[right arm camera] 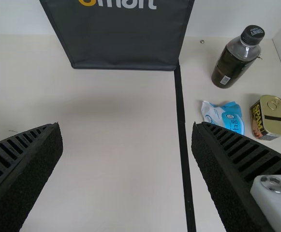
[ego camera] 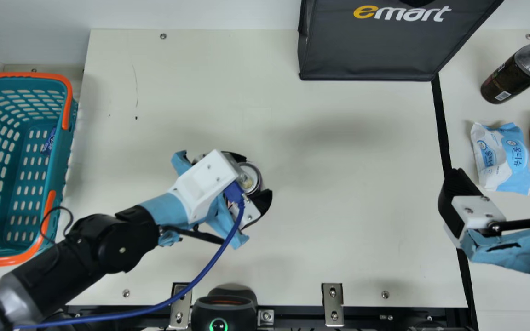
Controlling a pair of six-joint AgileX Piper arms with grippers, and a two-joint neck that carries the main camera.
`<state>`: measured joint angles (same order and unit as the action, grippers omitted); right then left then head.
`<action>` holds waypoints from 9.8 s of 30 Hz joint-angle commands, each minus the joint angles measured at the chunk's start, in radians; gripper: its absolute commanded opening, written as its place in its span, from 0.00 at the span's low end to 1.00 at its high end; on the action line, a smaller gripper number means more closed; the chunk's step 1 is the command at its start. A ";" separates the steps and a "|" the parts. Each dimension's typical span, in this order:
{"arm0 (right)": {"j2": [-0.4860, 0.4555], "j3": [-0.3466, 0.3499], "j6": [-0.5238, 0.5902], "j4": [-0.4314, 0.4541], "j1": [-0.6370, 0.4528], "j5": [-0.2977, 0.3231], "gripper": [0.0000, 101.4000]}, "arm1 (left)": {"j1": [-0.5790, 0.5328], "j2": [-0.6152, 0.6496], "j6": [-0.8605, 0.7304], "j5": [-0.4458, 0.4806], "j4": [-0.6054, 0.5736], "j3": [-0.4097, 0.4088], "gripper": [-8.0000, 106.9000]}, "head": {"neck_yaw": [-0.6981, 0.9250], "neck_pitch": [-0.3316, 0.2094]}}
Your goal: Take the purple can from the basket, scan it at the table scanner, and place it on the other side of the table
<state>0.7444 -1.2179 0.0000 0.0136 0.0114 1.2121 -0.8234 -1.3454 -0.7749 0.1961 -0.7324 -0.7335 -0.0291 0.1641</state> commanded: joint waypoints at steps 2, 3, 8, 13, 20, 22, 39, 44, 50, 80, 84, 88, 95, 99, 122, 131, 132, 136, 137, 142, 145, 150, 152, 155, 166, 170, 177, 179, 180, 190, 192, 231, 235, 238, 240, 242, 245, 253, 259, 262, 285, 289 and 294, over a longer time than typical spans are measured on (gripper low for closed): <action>0.000 0.000 0.000 0.000 0.000 0.000 0.94 | -0.016 -0.043 0.035 -0.020 0.018 -0.044 0.00 | 0.002 -0.026; 0.000 0.000 0.000 0.000 0.000 0.000 0.94 | -0.021 -0.058 0.048 -0.027 0.025 -0.057 0.00 | 0.002 -0.026; 0.000 0.000 0.000 0.000 0.000 0.000 0.94 | -0.047 -0.130 0.121 -0.061 0.068 -0.115 0.00 | 0.002 -0.026; 0.000 0.000 0.000 0.000 0.000 0.000 0.94 | -0.067 -0.199 0.200 -0.093 0.122 -0.162 0.00 | 0.002 -0.026; 0.000 0.000 0.000 0.000 0.000 0.000 0.94 | -0.082 -0.276 0.309 -0.122 0.218 -0.208 0.00 | 0.002 -0.026; 0.000 0.000 0.000 0.000 0.000 0.000 0.94 | -0.084 -0.291 0.339 -0.124 0.247 -0.219 0.00 | 0.002 -0.026; 0.000 0.000 0.000 0.000 0.000 0.000 0.94 | -0.084 -0.329 0.597 -0.099 0.499 -0.268 0.46 | 0.002 -0.026; 0.000 0.000 0.000 0.000 0.000 0.000 0.94 | -0.087 -0.322 0.674 -0.091 0.567 -0.273 0.61 | 0.002 -0.026; 0.000 0.000 0.000 0.000 0.000 -0.001 0.94 | -0.097 -0.314 0.757 -0.086 0.632 -0.277 0.78 | 0.002 -0.026; 0.000 0.000 0.000 0.000 0.000 -0.001 0.94 | 0.077 0.122 0.806 0.137 0.606 -0.145 0.85 | 0.002 -0.026; 0.000 0.000 0.000 0.000 0.000 0.000 0.94 | 0.170 0.189 0.786 0.198 0.589 -0.127 0.85 | 0.002 -0.026; 0.000 0.000 0.000 0.000 0.000 0.000 0.94 | 0.263 0.249 0.763 0.262 0.568 -0.114 0.85 | 0.002 -0.026; 0.000 0.000 0.000 0.000 0.000 0.000 0.94 | 0.417 0.337 0.710 0.369 0.527 -0.099 0.85 | 0.002 -0.026; 0.000 0.000 0.000 0.000 0.000 0.000 0.94 | 0.496 0.383 0.684 0.437 0.510 -0.103 0.85 | 0.002 -0.026; 0.013 -0.005 0.006 -0.005 0.034 0.008 0.94 | 0.687 0.483 0.624 0.599 0.462 -0.133 0.85 | 0.002 -0.026; 0.046 0.016 0.055 -0.087 0.120 0.008 0.94 | 0.687 0.483 0.624 0.599 0.462 -0.133 0.85 | 0.002 -0.026; 0.050 0.019 0.062 -0.099 0.130 0.008 0.94 | 0.687 0.483 0.624 0.599 0.462 -0.133 0.85 | 0.002 -0.026; 0.070 0.027 0.090 -0.144 0.159 0.008 0.94 | 0.687 0.483 0.624 0.599 0.462 -0.133 0.85 | 0.002 -0.026; 0.076 0.028 0.095 -0.152 0.164 0.008 0.94 | 0.687 0.483 0.624 0.599 0.462 -0.133 0.85 | 0.002 -0.026; 0.130 0.018 0.133 -0.194 0.157 0.008 0.94 | 0.687 0.483 0.624 0.599 0.462 -0.133 0.85 | 0.002 -0.026; 0.176 -0.003 0.168 -0.224 0.140 0.008 0.94 | 0.687 0.483 0.624 0.599 0.462 -0.133 0.85 | 0.002 -0.026; 0.261 -0.019 0.202 -0.255 0.140 -0.023 0.94 | 0.687 0.483 0.624 0.599 0.462 -0.133 0.85 | 0.002 -0.026; 0.292 -0.022 0.201 -0.255 0.153 -0.041 0.94 | 0.687 0.483 0.624 0.599 0.462 -0.133 0.85 | 0.002 -0.026; 0.336 -0.029 0.186 -0.245 0.184 -0.067 0.94 | 0.687 0.483 0.624 0.599 0.462 -0.133 0.85 | 0.002 -0.026; 0.448 -0.050 0.086 -0.182 0.330 -0.131 0.94 | 0.687 0.483 0.624 0.599 0.462 -0.133 0.85 | 0.002 -0.026; 0.474 -0.053 0.046 -0.159 0.385 -0.145 0.94 | 0.687 0.483 0.624 0.599 0.462 -0.133 0.85 | 0.002 -0.026; 0.507 -0.045 -0.030 -0.104 0.484 -0.172 0.94 | 0.687 0.483 0.624 0.599 0.462 -0.133 0.85 | 0.002 -0.026; 0.514 -0.040 -0.057 -0.081 0.513 -0.181 0.94 | 0.687 0.483 0.624 0.599 0.462 -0.133 0.85 | 0.002 -0.026; 0.517 -0.035 -0.070 -0.067 0.527 -0.185 0.94 | 0.687 0.483 0.624 0.599 0.462 -0.133 0.85 | 0.002 -0.026; 0.525 0.065 -0.241 0.079 0.668 -0.283 0.94 | 0.687 0.483 0.624 0.599 0.462 -0.133 0.85 | 0.002 -0.026; 0.524 0.094 -0.286 0.110 0.695 -0.307 0.94 | 0.687 0.483 0.624 0.599 0.462 -0.133 0.85 | 0.002 -0.026; 0.676 0.277 -0.788 0.501 0.768 -0.646 0.67 | 0.687 0.483 0.624 0.599 0.462 -0.133 0.85 | 0.002 -0.026; 0.681 0.272 -0.800 0.516 0.773 -0.643 0.41 | 0.687 0.483 0.624 0.599 0.462 -0.133 0.85 | 0.002 -0.026; 0.682 0.265 -0.804 0.522 0.776 -0.639 0.21 | 0.687 0.483 0.624 0.599 0.462 -0.133 0.85 | 0.002 -0.026; 0.680 0.258 -0.803 0.524 0.779 -0.631 0.08 | 0.687 0.483 0.624 0.599 0.462 -0.133 0.85 | 0.002 -0.026; 0.674 0.246 -0.799 0.523 0.783 -0.618 0.00 | 0.687 0.483 0.624 0.599 0.462 -0.133 0.85 | 0.002 -0.026; 0.663 0.219 -0.786 0.520 0.792 -0.589 0.00 | 0.687 0.483 0.624 0.599 0.462 -0.133 0.85 | 0.002 -0.026; 0.635 0.120 -0.736 0.504 0.814 -0.493 0.00 | 0.687 0.483 0.624 0.599 0.462 -0.133 0.85 | -0.092 -0.026; 0.595 0.117 -0.729 0.493 0.765 -0.455 0.00 | 0.687 0.483 0.624 0.599 0.462 -0.133 0.85 | -0.232 -0.026; 0.550 0.144 -0.725 0.486 0.711 -0.442 0.00 | 0.687 0.483 0.624 0.599 0.462 -0.133 0.85 | -0.302 -0.026; 0.144 0.330 -0.346 0.266 -0.041 -0.337 0.00 | 0.687 0.483 0.624 0.599 0.462 -0.133 0.85 | -0.347 -0.026; 0.121 0.341 -0.248 0.195 -0.194 -0.346 0.00 | 0.687 0.483 0.624 0.599 0.462 -0.133 0.85 | -0.347 -0.026; 0.134 0.348 -0.101 0.086 -0.393 -0.382 0.00 | 0.687 0.483 0.624 0.599 0.462 -0.133 0.85 | -0.347 -0.026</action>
<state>0.8718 -0.8707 -0.1785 0.1462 -0.2384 0.8412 -0.1364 -0.8628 -0.1512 0.7947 -0.2705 -0.8668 -0.3743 0.1641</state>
